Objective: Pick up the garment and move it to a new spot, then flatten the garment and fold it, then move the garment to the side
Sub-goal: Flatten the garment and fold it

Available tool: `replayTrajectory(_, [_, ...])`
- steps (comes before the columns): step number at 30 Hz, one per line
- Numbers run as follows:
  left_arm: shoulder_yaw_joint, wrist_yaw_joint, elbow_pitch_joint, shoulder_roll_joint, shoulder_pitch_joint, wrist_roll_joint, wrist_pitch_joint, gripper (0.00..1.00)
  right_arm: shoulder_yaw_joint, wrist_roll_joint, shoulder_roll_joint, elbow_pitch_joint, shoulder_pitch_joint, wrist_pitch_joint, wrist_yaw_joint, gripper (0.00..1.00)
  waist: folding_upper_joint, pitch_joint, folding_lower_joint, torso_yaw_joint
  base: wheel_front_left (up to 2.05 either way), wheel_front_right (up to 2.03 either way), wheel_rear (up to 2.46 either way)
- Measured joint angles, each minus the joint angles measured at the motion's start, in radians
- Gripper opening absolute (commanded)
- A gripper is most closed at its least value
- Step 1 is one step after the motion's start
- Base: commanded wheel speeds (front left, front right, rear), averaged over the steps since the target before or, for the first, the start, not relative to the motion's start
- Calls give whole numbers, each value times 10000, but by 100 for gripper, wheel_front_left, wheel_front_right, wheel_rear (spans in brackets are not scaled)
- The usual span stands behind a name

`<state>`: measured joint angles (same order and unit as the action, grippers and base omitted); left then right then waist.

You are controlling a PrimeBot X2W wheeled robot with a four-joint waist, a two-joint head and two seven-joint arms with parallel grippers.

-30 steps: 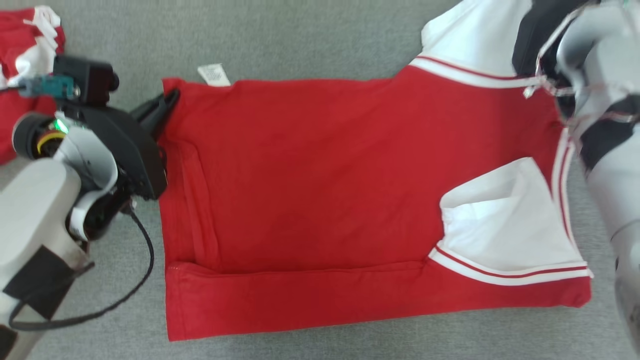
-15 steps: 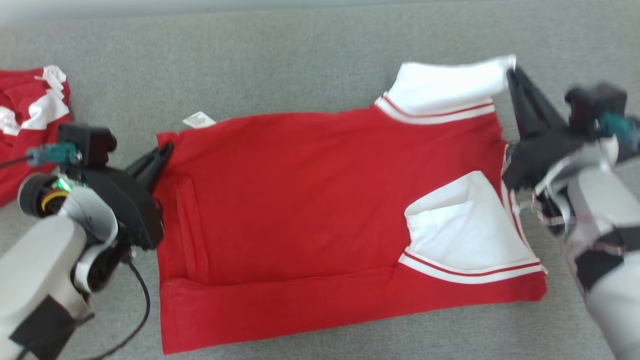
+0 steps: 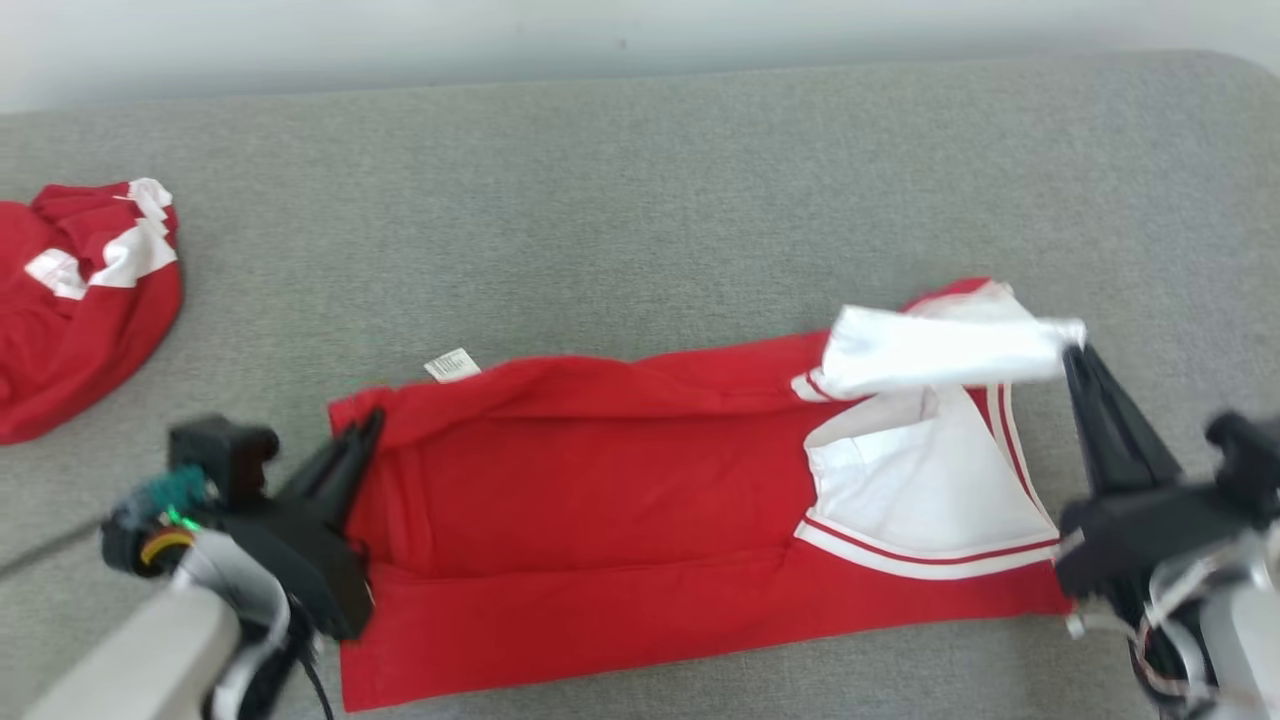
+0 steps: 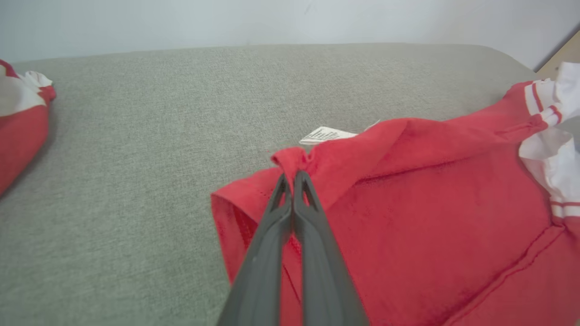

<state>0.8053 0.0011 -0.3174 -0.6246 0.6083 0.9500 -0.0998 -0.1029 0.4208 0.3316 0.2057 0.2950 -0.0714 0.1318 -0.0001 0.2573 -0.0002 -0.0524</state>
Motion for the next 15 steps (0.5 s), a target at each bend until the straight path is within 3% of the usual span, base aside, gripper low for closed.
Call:
replayTrajectory(6, [232,226,221,253,-675,-314,-715,0,1097,-278,-606,-1624,-1936,729,0,0,0,-126,0,269,0,0,0])
replayTrajectory(15, [169,267,-199,537,-922,-437,-1290,0,1827,-617,-1122,-2376,-3058,1174,0,0,0,-220,1,394,0,0,0])
